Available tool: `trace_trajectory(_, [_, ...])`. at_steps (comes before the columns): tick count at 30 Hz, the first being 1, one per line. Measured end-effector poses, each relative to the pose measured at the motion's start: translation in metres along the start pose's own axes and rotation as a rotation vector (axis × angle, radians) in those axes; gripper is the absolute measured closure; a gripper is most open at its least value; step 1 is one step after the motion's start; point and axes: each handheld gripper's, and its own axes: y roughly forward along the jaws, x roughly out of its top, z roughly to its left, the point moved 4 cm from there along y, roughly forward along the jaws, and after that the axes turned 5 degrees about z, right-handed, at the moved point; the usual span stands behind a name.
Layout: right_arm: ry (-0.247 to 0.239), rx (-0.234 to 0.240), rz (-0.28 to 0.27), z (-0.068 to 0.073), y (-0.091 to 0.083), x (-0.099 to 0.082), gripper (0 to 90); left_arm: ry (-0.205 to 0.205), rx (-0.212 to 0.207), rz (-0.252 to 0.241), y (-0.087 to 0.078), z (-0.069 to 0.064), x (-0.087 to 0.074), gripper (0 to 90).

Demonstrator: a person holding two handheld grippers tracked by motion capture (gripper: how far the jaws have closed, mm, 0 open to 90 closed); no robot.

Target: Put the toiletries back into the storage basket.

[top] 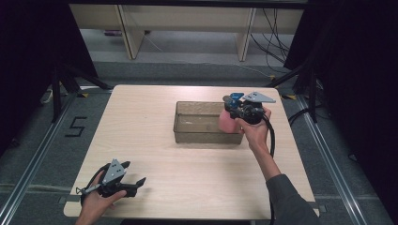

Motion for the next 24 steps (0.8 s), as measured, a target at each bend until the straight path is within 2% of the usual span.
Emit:
trace_trajectory(2, [-0.001, 0.001, -0.001, -0.001, 0.002, -0.003, 53.7, 0.0, 0.0, -0.002, 0.0, 0.0, 0.0, 14.9])
trace_trajectory(3, [-0.027, 0.006, -0.016, -0.003, 0.004, -0.003, 53.6, -0.002, -0.001, -0.005, 0.001, 0.0, 0.001, 14.9])
trace_trajectory(6, [-0.008, 0.004, 0.006, -0.004, 0.005, -0.008, 53.7, -0.001, 0.002, 0.002, 0.0, 0.0, 0.0, 14.9])
trace_trajectory(7, [-0.031, 0.01, -0.002, -0.006, 0.007, -0.009, 53.7, -0.008, 0.002, -0.004, 0.0, 0.0, 0.0, 14.9])
trace_trajectory(8, [-0.001, -0.005, 0.014, -0.005, 0.007, -0.011, 53.7, 0.002, 0.001, -0.002, 0.0, 0.001, 0.0, 14.9])
trace_trajectory(9, [0.006, -0.002, 0.015, -0.005, 0.007, -0.012, 53.7, 0.003, 0.001, -0.002, 0.0, 0.001, 0.0, 14.9])
trace_trajectory(12, [-0.004, -0.015, 0.001, -0.008, 0.009, -0.015, 53.6, -0.002, 0.001, 0.0, 0.0, 0.0, 0.0, 14.9])
trace_trajectory(14, [-0.002, -0.006, 0.015, -0.008, 0.009, -0.017, 53.7, -0.002, 0.0, -0.006, 0.001, 0.0, 0.001, 14.9])
trace_trajectory(16, [0.02, -0.008, 0.009, -0.008, 0.01, -0.019, 53.7, -0.002, 0.005, 0.002, 0.0, 0.0, 0.0, 14.9])
trace_trajectory(18, [-0.004, -0.009, 0.018, -0.01, 0.011, -0.02, 53.6, -0.007, -0.002, -0.006, 0.0, 0.0, 0.0, 14.9])
trace_trajectory(20, [0.002, -0.009, 0.012, -0.009, 0.012, -0.022, 53.7, -0.001, 0.004, -0.005, 0.001, 0.0, 0.001, 14.9])
trace_trajectory(21, [-0.019, -0.011, 0.018, -0.01, 0.012, -0.023, 53.7, 0.003, -0.001, -0.002, 0.0, 0.0, 0.0, 14.9])
trace_trajectory(24, [-0.012, -0.014, 0.007, -0.009, 0.013, -0.025, 53.6, -0.007, -0.001, -0.006, 0.0, 0.0, 0.001, 14.9])
